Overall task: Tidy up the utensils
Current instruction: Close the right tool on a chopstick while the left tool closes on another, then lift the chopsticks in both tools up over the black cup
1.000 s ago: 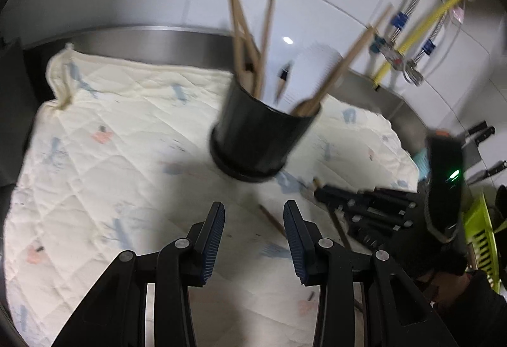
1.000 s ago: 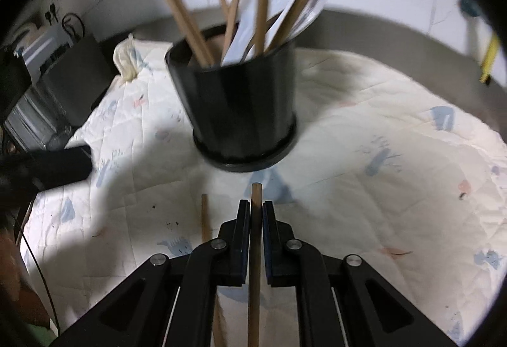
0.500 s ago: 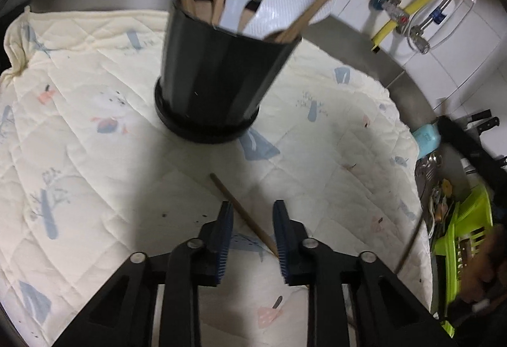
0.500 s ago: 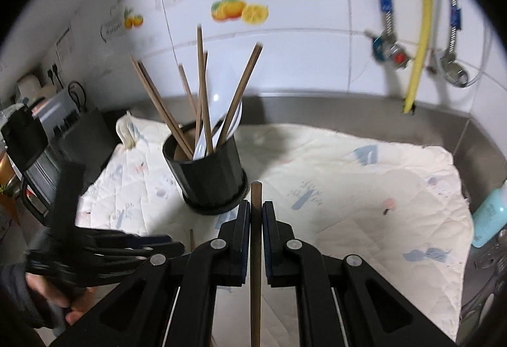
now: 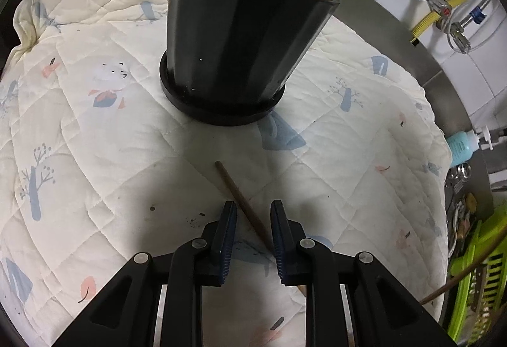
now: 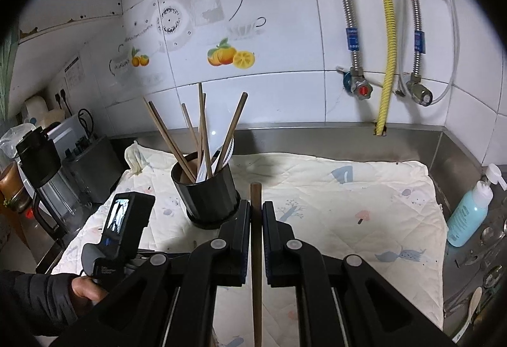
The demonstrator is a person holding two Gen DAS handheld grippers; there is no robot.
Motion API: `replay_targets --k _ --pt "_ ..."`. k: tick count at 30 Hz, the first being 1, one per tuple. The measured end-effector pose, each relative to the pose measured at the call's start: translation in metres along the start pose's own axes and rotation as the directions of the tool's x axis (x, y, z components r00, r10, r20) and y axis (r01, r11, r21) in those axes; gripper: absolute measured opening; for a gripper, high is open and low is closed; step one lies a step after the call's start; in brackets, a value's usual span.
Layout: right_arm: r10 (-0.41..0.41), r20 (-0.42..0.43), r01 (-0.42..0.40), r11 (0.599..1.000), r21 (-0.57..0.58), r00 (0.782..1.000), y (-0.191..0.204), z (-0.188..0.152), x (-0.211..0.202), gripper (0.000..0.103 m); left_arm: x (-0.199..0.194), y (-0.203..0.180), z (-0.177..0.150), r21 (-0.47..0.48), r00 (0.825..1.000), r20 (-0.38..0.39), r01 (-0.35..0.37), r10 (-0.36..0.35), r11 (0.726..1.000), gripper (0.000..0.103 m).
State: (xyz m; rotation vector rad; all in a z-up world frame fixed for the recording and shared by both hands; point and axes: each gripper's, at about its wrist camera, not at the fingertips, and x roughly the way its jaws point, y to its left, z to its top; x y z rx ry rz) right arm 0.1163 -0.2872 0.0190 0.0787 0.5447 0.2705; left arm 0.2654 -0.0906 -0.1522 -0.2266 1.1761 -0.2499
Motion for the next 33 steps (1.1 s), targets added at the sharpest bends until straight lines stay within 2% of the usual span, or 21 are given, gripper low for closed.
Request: replay_targets --k 3,8,12,18,25,33 --pt "0.000 0.007 0.000 1.000 0.005 1.000 -0.002 -0.001 -0.005 0.010 0.001 -0.004 0.000 0.009 0.999 0.001 -0.039 0.039 0.999 0.016" --pt "-0.002 0.018 0.002 1.000 0.012 1.000 -0.001 -0.004 -0.011 0.010 0.002 -0.007 0.003 0.015 0.999 0.009 -0.051 0.050 0.999 0.014" --pt "-0.005 0.026 0.005 1.000 0.011 1.000 0.000 -0.004 -0.017 0.010 -0.004 -0.004 0.001 0.008 0.999 0.036 -0.014 0.014 1.000 0.013" --pt "-0.007 0.050 0.006 1.000 0.010 0.999 0.003 0.000 -0.026 0.010 -0.035 -0.002 -0.004 0.037 0.992 0.117 0.044 -0.048 0.998 0.012" --pt "0.001 0.082 0.000 1.000 -0.007 0.997 0.011 0.007 -0.034 0.010 -0.090 -0.013 -0.010 0.126 0.964 0.238 0.086 -0.115 0.988 0.010" --pt "0.019 0.114 -0.018 1.000 -0.009 0.993 0.019 0.019 -0.038 0.010 -0.145 -0.021 -0.015 0.208 0.929 0.338 0.081 -0.149 0.975 0.008"
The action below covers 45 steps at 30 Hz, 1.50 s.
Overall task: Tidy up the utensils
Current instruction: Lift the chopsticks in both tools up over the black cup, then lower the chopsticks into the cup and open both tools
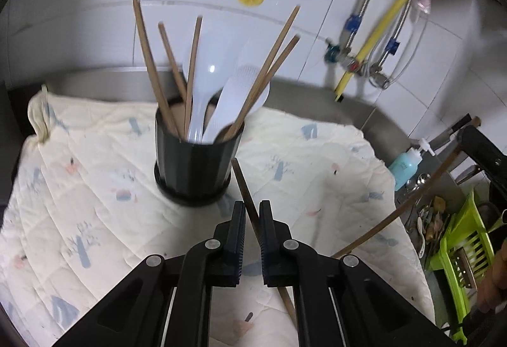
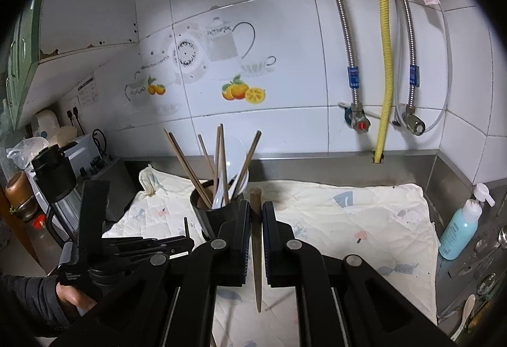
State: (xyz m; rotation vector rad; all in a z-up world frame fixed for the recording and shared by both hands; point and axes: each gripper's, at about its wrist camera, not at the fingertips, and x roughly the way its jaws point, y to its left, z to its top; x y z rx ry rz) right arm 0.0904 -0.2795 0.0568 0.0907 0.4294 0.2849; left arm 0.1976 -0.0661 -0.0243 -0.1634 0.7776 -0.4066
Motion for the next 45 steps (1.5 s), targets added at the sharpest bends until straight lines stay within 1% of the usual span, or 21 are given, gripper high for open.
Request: replay_targets --k 5,13,18,20,26,30,31,37,39,41,45 --pt "0.009 0.009 -0.009 1.000 -0.004 1.000 0.006 0.007 0.002 0.010 -0.016 -0.006 0.011 0.039 0.999 0.050 -0.008 0.006 0.999 0.007" --pt "0.024 0.032 -0.024 1.000 -0.011 0.999 0.015 0.015 0.002 0.010 -0.032 -0.002 0.022 0.070 0.996 0.093 -0.015 0.008 0.997 0.006" --pt "0.033 0.043 -0.033 0.999 -0.014 0.999 0.021 0.022 0.003 0.010 -0.040 0.000 0.030 0.072 0.993 0.115 -0.013 0.004 0.997 0.005" --pt "0.035 0.050 -0.034 0.999 -0.018 0.998 0.022 0.026 0.004 0.010 -0.047 -0.001 0.035 0.081 0.991 0.135 -0.013 0.002 0.997 0.005" --pt "0.052 0.070 -0.051 0.998 -0.026 0.996 0.030 0.044 0.009 0.010 -0.073 -0.003 0.064 0.102 0.978 0.208 -0.008 -0.013 0.995 0.005" --pt "0.063 0.088 -0.061 0.998 -0.033 0.994 0.037 0.056 0.011 0.010 -0.093 -0.004 0.092 0.121 0.961 0.276 -0.011 -0.023 0.993 0.005" --pt "0.066 0.092 -0.062 0.997 -0.037 0.994 0.039 0.058 0.012 0.010 -0.099 -0.004 0.101 0.126 0.954 0.298 -0.013 -0.026 0.992 0.005" --pt "0.068 0.117 -0.061 0.996 -0.058 0.991 0.049 0.074 0.017 0.010 -0.118 -0.001 0.143 0.139 0.927 0.374 -0.026 -0.028 0.990 0.005" --pt "0.069 0.125 -0.062 0.996 -0.057 0.990 0.052 0.079 0.020 0.010 -0.120 0.001 0.153 0.146 0.919 0.394 -0.041 -0.020 0.988 0.005" --pt "0.066 0.134 -0.059 0.997 -0.058 0.989 0.056 0.083 0.023 0.010 -0.117 0.004 0.162 0.148 0.918 0.397 -0.055 -0.008 0.987 0.005" --pt "0.064 0.146 -0.055 0.997 -0.060 0.987 0.062 0.090 0.031 0.010 -0.100 0.015 0.169 0.141 0.925 0.379 -0.072 0.013 0.987 0.005"
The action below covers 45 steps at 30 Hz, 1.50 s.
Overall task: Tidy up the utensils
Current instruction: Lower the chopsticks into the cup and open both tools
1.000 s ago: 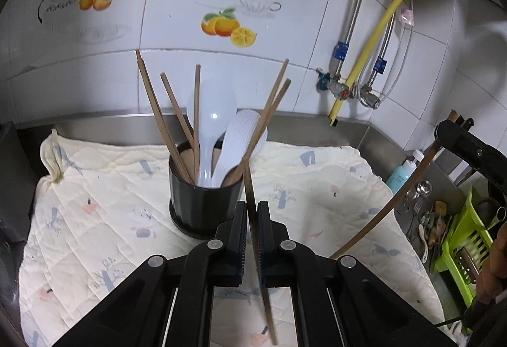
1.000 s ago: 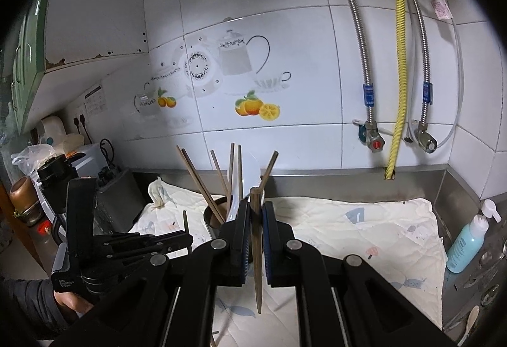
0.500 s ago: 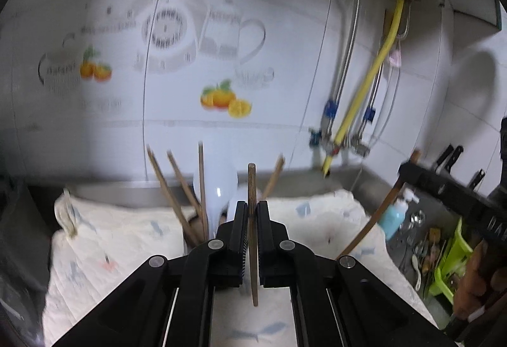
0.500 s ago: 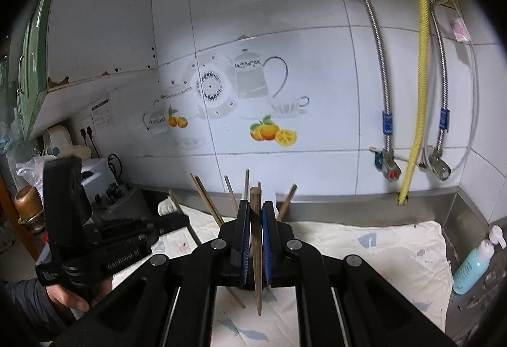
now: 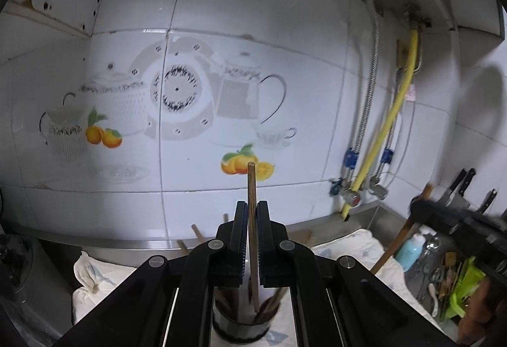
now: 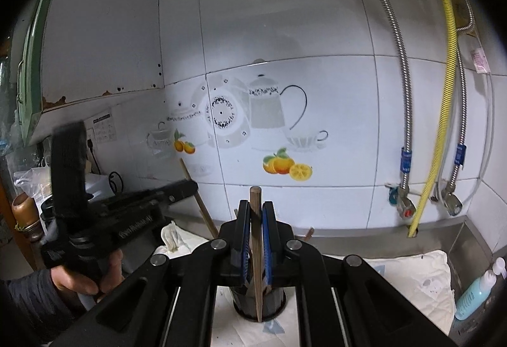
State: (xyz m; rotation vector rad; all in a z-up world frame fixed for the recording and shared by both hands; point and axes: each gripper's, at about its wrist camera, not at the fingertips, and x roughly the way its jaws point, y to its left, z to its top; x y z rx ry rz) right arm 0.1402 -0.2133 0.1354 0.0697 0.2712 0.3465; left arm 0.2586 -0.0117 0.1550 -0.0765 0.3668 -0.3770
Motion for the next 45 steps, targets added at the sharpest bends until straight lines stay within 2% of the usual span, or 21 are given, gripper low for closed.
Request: replay_targets --k 12,17,24,32,41,42,43,44,45 --pt "-0.022 0.023 0.023 1.000 -0.021 0.999 0.014 0.008 0.042 0.010 0.051 0.039 -0.040 -0.033 0.991 -0.131 -0.015 0.010 0.999 0.005" --pt "-0.030 0.012 0.030 0.999 -0.016 0.999 0.017 -0.003 0.062 0.010 0.058 0.041 -0.051 0.004 0.986 -0.164 -0.006 0.007 1.000 0.005" --pt "-0.043 -0.043 0.041 0.998 -0.043 0.998 0.022 -0.020 0.082 0.010 0.068 0.042 -0.066 0.024 0.975 -0.223 0.013 -0.007 1.000 0.005" --pt "-0.047 -0.137 0.043 0.999 -0.031 0.989 0.014 -0.038 0.098 0.010 0.068 0.040 -0.069 0.044 0.974 -0.228 0.019 -0.009 0.999 0.007" --pt "-0.032 -0.188 0.028 0.999 -0.026 0.982 0.010 -0.046 0.098 0.011 0.065 0.037 -0.070 0.032 0.968 -0.249 0.020 -0.012 0.999 0.008" --pt "-0.030 -0.192 0.027 0.999 -0.022 0.981 0.009 -0.045 0.097 0.017 0.064 0.037 -0.070 0.030 0.968 -0.250 0.019 -0.011 0.999 0.012" --pt "-0.030 -0.188 0.027 0.999 -0.021 0.982 0.008 -0.045 0.095 0.026 0.063 0.037 -0.070 0.024 0.968 -0.251 0.021 -0.014 0.999 0.023" --pt "-0.028 -0.184 0.024 1.000 -0.019 0.983 0.008 -0.045 0.093 0.030 0.061 0.037 -0.070 0.018 0.969 -0.248 0.022 -0.017 1.000 0.032" --pt "-0.024 -0.180 0.021 1.000 -0.018 0.983 0.007 -0.045 0.091 0.035 0.059 0.037 -0.069 0.014 0.971 -0.239 0.014 -0.010 1.000 0.049"
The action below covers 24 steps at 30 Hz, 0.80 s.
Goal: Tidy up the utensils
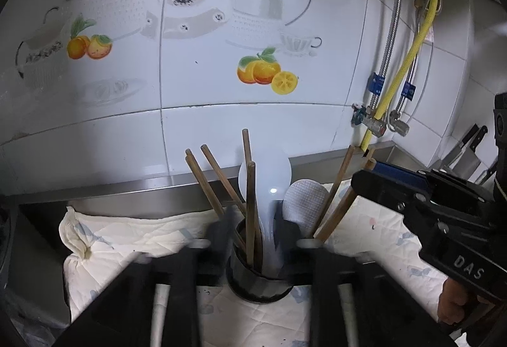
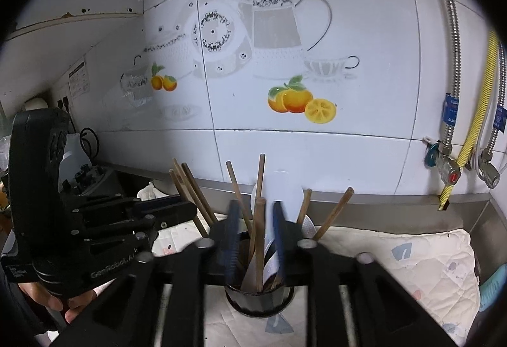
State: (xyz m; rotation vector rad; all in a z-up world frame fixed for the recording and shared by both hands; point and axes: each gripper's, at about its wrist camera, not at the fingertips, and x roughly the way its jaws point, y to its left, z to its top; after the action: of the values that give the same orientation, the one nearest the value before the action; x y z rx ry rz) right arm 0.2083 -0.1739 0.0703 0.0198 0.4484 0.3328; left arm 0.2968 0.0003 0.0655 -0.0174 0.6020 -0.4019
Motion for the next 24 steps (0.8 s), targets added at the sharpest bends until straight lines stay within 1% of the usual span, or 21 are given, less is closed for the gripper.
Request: replay_targets --k 1,2,5,8,10,11,13,15,17,18,19,20,22,24 --pt "0.002 0.003 -0.002 1.000 0.000 1.000 0.000 0.000 -0.002 0.036 -0.004 0.000 -0.001 -0.001 1.000 0.017 -0.010 0.010 1.000 0.056" --pt "-0.001 0.006 0.001 1.000 -0.002 1.000 0.000 0.000 -0.004 0.037 -0.008 -0.002 -0.001 0.005 0.999 0.030 -0.018 0.018 1.000 0.056" --pt "-0.004 0.013 0.004 1.000 -0.002 1.000 0.001 -0.001 -0.012 0.037 -0.014 -0.003 -0.002 0.007 0.999 0.031 -0.026 0.025 1.000 0.057" --pt "-0.003 0.026 0.003 1.000 0.000 1.000 0.001 -0.003 -0.023 0.043 -0.024 -0.002 -0.006 0.006 0.998 0.042 -0.049 0.049 0.999 0.061" --pt "0.000 0.034 0.000 1.000 -0.001 0.999 0.001 -0.003 -0.032 0.049 -0.030 0.000 -0.008 -0.008 0.998 0.045 -0.052 0.052 0.999 0.063" --pt "0.001 0.035 -0.001 1.000 -0.004 0.999 0.002 -0.003 -0.035 0.049 -0.035 0.001 -0.010 -0.016 0.998 0.046 -0.052 0.052 0.999 0.064" --pt "-0.011 0.046 0.011 1.000 -0.006 0.999 0.002 -0.005 -0.044 0.051 -0.045 0.002 -0.014 -0.022 0.996 0.056 -0.066 0.067 0.998 0.071" --pt "-0.007 0.051 0.007 1.000 -0.003 0.999 0.003 -0.007 -0.052 0.053 -0.055 0.001 -0.018 -0.025 0.995 0.066 -0.070 0.071 0.997 0.073" --pt "-0.013 0.056 0.013 1.000 0.002 0.998 0.004 -0.010 -0.062 0.057 -0.067 -0.001 -0.023 -0.025 0.994 0.075 -0.074 0.075 0.997 0.077" --pt "-0.017 0.055 0.017 1.000 -0.001 0.998 0.005 -0.013 -0.067 0.061 -0.073 -0.003 -0.026 -0.023 0.994 0.080 -0.074 0.076 0.997 0.081" --pt "-0.020 0.054 0.020 1.000 -0.004 0.998 0.006 -0.015 -0.071 0.062 -0.080 -0.004 -0.029 -0.023 0.993 0.086 -0.075 0.076 0.997 0.085" --pt "-0.027 0.054 0.027 1.000 -0.007 0.998 0.008 -0.018 -0.074 0.062 -0.084 -0.005 -0.032 -0.023 0.993 0.091 -0.075 0.077 0.997 0.086" --pt "-0.043 0.045 0.044 0.999 -0.019 0.998 0.011 -0.024 -0.081 0.063 -0.094 -0.009 -0.038 -0.017 0.992 0.094 -0.079 0.080 0.997 0.094" --pt "-0.041 0.031 0.041 0.999 -0.010 0.999 0.012 -0.031 -0.089 0.064 -0.105 -0.013 -0.046 -0.013 0.991 0.100 -0.086 0.087 0.996 0.101"
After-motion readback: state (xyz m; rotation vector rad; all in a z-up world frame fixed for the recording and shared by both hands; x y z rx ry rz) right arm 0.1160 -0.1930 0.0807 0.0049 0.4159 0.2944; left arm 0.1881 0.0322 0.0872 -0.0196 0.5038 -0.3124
